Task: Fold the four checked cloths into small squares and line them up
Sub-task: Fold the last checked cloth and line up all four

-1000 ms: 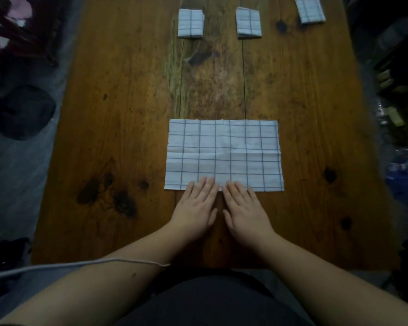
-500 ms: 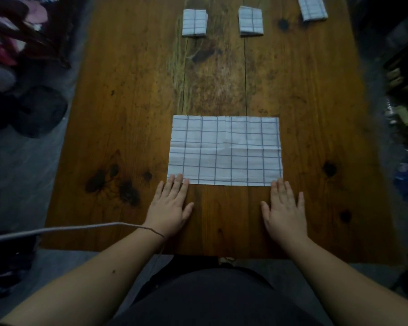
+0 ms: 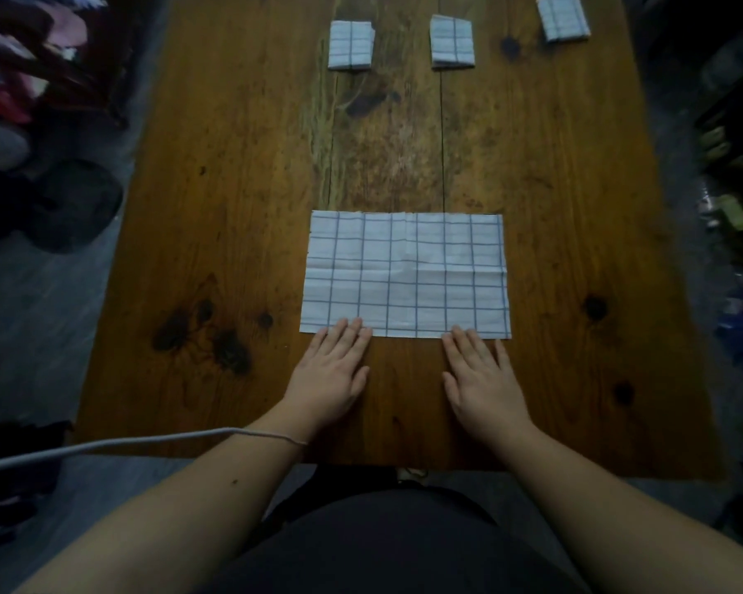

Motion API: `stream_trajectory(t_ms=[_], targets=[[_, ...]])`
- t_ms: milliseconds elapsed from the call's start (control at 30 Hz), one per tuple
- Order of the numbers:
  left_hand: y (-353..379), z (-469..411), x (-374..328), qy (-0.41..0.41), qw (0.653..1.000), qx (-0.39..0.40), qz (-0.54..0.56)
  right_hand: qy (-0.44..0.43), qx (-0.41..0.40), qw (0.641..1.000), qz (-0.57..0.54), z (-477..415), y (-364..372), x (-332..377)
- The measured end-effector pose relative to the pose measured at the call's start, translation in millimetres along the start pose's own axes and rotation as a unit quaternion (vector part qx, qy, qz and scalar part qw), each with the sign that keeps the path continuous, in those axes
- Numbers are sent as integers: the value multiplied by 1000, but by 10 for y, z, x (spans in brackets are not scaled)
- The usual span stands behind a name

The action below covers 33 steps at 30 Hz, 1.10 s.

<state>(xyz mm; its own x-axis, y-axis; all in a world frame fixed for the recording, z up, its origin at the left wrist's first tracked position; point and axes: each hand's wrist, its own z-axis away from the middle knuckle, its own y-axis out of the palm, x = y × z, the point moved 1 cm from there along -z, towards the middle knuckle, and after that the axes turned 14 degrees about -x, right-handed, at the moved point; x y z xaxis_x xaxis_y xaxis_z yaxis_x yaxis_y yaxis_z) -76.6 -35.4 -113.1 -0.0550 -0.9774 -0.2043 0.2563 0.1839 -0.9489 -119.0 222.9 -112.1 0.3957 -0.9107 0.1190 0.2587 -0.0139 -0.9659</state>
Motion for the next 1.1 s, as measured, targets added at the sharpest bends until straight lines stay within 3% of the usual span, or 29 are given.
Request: stream_trajectory(t_ms=[267,400,533,833,1100], targets=[[-125,141,356,-40,997,-65,-10,83,-81,992,-47,23,-137,-218],[-274,-127,138,-12,990,-139,35,38,-115,989,-85,-292,-267,61],[-353,-474,-66,39,985,-127,113,-2,-91,989,-120,-620,-313,256],[-267,-631,-171,63,984,-115,124,-17,-81,991,-109,-742,-288,244],[-444,-581,-350,6,982,-158,106,-5,-131,975,-179,-602,-528,368]])
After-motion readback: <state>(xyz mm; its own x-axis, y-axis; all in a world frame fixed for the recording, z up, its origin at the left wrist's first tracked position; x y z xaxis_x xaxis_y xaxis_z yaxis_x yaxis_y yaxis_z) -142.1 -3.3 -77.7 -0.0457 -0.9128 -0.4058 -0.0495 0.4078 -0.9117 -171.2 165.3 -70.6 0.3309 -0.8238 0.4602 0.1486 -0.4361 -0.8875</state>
